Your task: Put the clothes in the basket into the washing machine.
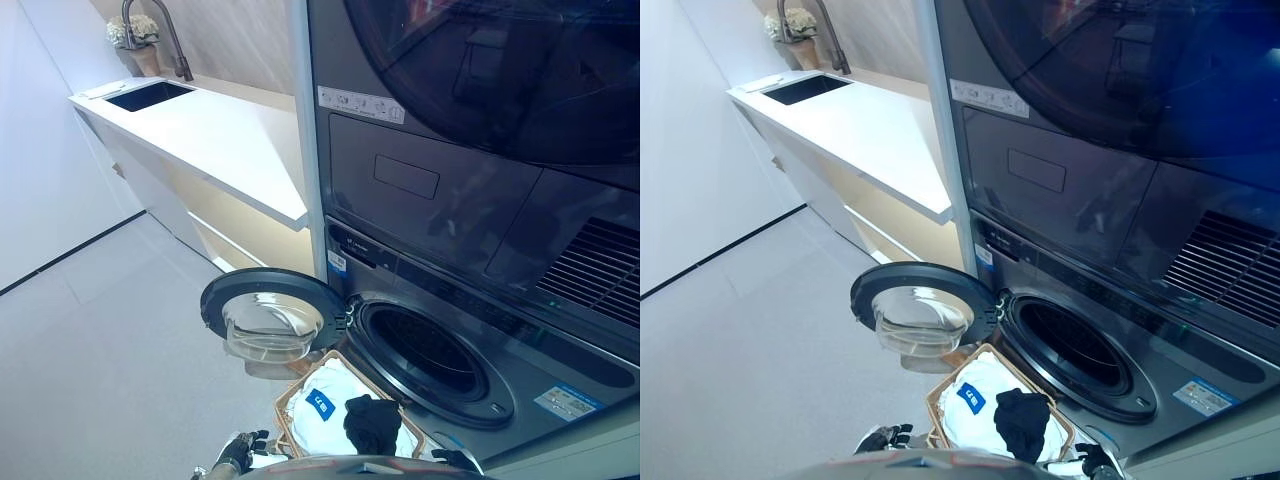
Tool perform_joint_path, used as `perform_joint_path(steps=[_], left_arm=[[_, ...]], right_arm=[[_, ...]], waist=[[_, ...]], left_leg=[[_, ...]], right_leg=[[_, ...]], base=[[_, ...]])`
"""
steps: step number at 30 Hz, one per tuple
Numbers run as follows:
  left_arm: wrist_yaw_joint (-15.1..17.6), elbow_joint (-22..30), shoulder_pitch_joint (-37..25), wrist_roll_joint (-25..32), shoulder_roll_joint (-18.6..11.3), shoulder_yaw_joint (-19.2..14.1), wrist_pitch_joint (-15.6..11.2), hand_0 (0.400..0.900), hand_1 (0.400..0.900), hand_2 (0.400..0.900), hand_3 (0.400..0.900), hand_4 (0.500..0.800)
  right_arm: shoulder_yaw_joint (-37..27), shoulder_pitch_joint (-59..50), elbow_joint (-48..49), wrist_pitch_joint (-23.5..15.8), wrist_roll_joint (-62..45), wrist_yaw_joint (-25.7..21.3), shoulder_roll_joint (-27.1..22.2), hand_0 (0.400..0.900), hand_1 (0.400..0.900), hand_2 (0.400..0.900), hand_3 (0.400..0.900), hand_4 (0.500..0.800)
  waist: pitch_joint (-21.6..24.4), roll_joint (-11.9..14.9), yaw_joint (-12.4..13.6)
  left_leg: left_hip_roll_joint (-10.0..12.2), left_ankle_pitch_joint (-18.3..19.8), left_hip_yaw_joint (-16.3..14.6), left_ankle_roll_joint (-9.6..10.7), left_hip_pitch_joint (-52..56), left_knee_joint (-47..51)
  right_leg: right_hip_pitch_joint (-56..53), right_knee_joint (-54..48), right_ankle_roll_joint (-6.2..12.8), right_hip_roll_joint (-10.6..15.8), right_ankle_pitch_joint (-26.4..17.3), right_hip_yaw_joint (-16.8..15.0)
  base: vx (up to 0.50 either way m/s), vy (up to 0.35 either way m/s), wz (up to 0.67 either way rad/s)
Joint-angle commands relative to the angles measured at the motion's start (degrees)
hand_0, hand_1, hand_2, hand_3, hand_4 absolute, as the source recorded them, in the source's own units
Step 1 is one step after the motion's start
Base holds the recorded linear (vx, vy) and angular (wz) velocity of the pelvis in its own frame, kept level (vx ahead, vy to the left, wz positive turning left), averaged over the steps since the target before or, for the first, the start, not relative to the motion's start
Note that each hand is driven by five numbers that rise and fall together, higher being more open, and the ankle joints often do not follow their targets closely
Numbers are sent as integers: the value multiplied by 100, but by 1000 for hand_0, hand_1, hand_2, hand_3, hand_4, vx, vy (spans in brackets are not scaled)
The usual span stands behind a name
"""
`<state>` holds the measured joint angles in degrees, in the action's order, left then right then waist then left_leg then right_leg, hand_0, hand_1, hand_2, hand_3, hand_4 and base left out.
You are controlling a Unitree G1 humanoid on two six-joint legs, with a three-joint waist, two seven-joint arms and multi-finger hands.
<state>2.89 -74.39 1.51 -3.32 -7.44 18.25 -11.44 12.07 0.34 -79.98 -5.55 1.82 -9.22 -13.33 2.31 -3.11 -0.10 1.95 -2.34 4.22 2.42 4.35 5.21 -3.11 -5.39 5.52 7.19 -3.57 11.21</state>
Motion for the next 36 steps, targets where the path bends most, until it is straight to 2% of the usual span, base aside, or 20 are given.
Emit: perform_joint_path(steps=[1,5,10,17,23,24,29,36], left_arm=[[12,-92,-424,195,-129,-74,-167,900,900,900,900,800],[-24,-178,-422,190,-105,-102,-141,900,900,900,900,800],[-126,-475,-458,64,-34,-72,16,900,900,900,900,800],[-9,-356,-491,68,-90,0,-9,900,900,900,900,800],[82,-101,-477,311,-148,98,-79,900,900,900,900,800],[116,-104,-531,313,-163,219,-75,900,900,900,900,800],[329,131,-605,441,-223,343,-105,900,900,900,900,800],[517,622,-606,697,-318,479,-197,900,900,900,900,800]], right_arm=[[95,-400,-319,-136,60,-108,-17,900,900,900,900,800],[106,-367,-321,-118,114,-82,-19,900,900,900,900,800],[154,-408,-288,-84,172,-44,-53,900,900,900,900,800],[378,-664,87,-142,255,-116,-154,900,900,900,900,800],[868,-1114,629,-195,661,-316,-343,900,900,900,900,800],[1002,-1801,508,-94,618,-316,-292,900,900,900,900,800],[1285,-2562,807,-96,728,-461,-517,900,900,900,900,800],[1650,-3303,1257,-162,864,-724,-615,900,900,900,900,800]], waist=[[-249,270,14],[-263,258,1],[-290,230,-35],[-514,188,1],[-902,128,82],[-970,118,164],[-1310,21,326],[-1787,-27,449]], left_leg=[[-279,335,-64,-219,-50,-26],[-280,344,-65,-221,-35,-22],[-260,350,-82,-221,-32,-21],[-285,248,-72,-220,-292,-29],[-360,97,17,-240,-905,-148],[-379,90,64,-240,-996,-199],[-452,-34,313,-271,-1504,-371],[-559,56,302,-229,-2413,-1174]], right_leg=[[-235,39,34,-88,378,-217],[-239,39,36,-89,378,-205],[-219,39,22,-95,376,-246],[47,39,28,-82,283,-233],[582,138,31,-36,152,-181],[659,222,20,-22,173,-138],[1227,765,-18,38,296,56],[1949,1318,-52,102,395,63]], base=[[0,0,0],[0,0,0],[7,1,-2],[-24,2,2],[-82,-3,11],[-42,-3,17],[-85,-8,28],[-79,8,4]])
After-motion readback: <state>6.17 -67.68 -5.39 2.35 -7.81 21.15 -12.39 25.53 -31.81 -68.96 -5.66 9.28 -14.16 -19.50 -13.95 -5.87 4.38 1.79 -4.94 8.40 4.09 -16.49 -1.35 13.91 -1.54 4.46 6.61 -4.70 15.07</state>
